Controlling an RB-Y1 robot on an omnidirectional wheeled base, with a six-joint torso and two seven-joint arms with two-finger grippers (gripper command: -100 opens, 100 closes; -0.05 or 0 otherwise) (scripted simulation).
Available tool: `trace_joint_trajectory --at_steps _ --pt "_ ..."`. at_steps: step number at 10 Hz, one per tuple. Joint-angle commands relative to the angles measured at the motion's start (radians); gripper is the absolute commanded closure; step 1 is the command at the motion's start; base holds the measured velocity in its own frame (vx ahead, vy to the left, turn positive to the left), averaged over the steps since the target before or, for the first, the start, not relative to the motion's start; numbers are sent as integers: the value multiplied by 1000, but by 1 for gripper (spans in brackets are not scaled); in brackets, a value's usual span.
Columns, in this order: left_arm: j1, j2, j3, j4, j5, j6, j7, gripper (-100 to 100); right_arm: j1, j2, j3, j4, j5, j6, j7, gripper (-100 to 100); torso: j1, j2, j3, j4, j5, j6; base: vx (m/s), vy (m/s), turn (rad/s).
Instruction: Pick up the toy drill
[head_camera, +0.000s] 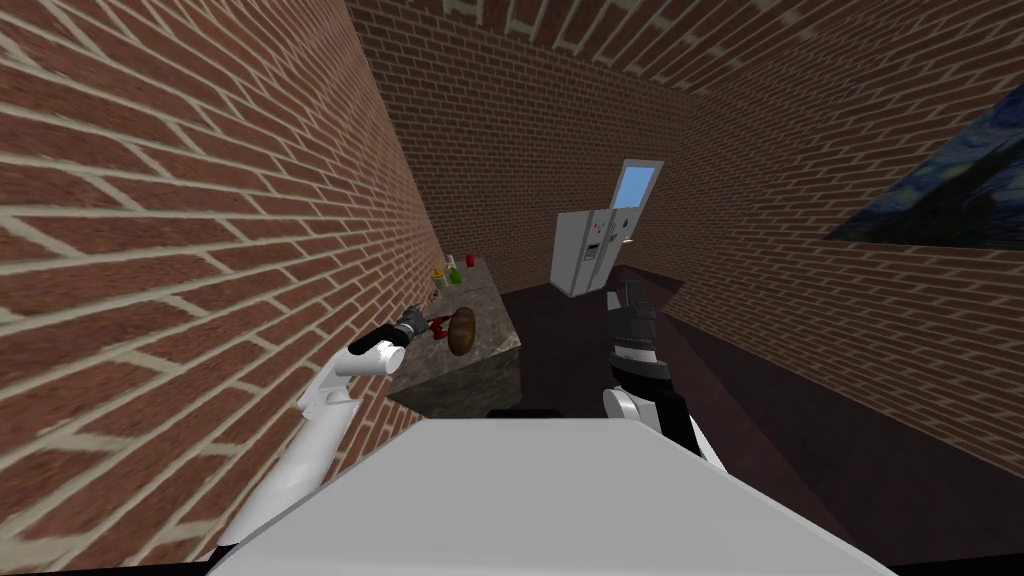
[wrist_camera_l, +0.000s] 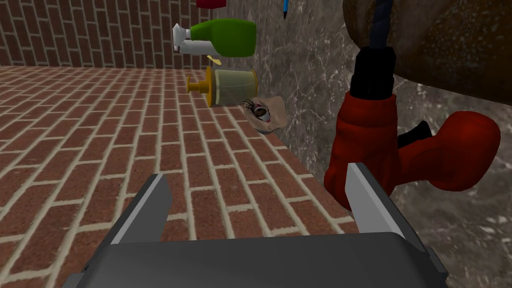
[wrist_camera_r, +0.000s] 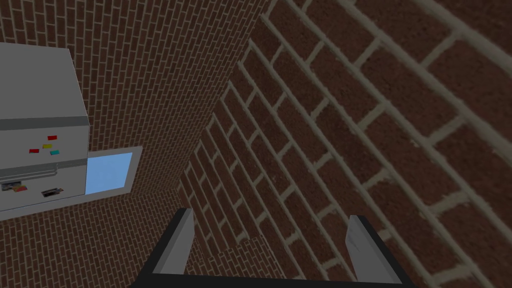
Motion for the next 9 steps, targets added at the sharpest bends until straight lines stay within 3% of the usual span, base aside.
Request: trace_joint_trajectory --at_steps 1,9 --pt "-10 15 1 17 1 50 13 -100 0 0 0 0 0 0 0 0 0 0 0 0 0 0 -11 6 -60" --pt "-43 81 4 102 20 238 54 -100 0 0 0 0 0 0 0 0 0 0 0 0 0 0 -10 5 -63"
